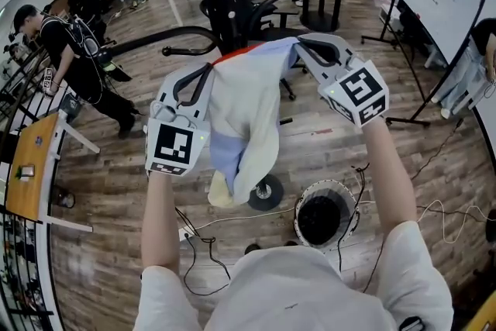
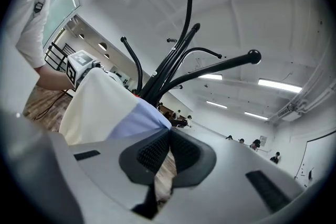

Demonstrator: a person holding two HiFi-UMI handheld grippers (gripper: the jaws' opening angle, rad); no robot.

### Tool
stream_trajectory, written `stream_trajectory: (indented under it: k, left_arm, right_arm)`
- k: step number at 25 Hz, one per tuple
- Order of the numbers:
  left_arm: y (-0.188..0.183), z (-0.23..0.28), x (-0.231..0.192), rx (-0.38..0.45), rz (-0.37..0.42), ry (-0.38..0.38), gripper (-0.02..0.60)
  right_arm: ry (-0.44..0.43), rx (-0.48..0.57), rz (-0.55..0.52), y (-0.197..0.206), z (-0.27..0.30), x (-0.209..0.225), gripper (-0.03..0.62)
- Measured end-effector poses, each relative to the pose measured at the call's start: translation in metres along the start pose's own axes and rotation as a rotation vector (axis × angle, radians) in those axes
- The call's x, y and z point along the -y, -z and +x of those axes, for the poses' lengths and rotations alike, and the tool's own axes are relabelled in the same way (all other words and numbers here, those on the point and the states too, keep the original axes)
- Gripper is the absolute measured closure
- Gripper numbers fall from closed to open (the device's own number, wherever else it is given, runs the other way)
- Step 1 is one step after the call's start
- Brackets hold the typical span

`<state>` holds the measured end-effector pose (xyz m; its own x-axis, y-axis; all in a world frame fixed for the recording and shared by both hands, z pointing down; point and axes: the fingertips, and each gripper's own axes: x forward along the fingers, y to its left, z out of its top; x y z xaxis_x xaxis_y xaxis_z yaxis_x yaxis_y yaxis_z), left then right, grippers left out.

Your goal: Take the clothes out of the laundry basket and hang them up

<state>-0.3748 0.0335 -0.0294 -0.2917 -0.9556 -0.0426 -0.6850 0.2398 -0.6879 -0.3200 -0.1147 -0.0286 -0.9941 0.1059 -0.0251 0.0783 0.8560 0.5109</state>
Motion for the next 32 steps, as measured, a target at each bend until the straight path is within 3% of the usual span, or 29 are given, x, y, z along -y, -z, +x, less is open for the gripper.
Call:
stream_trajectory:
  k: [12,22,32]
  left_arm:
    - [0.017,0.012,0.024,-0.002,-0.064,0.047,0.560]
    - [0.018,0.011,0.042,0.051,-0.090,0.111,0.560]
    - [0.012,0.004,0.052,0.142,-0.133,0.197,0.557]
  right_arm:
    - [-0.055,-0.062,0.084,0.042,0.008,-0.034,0.585]
    - [-0.095,-0.067,0.110,0.043,0.003,-0.064,0.582]
    - [-0.074,-0.078,0.128,0.035,-0.010,-0.076,0.559]
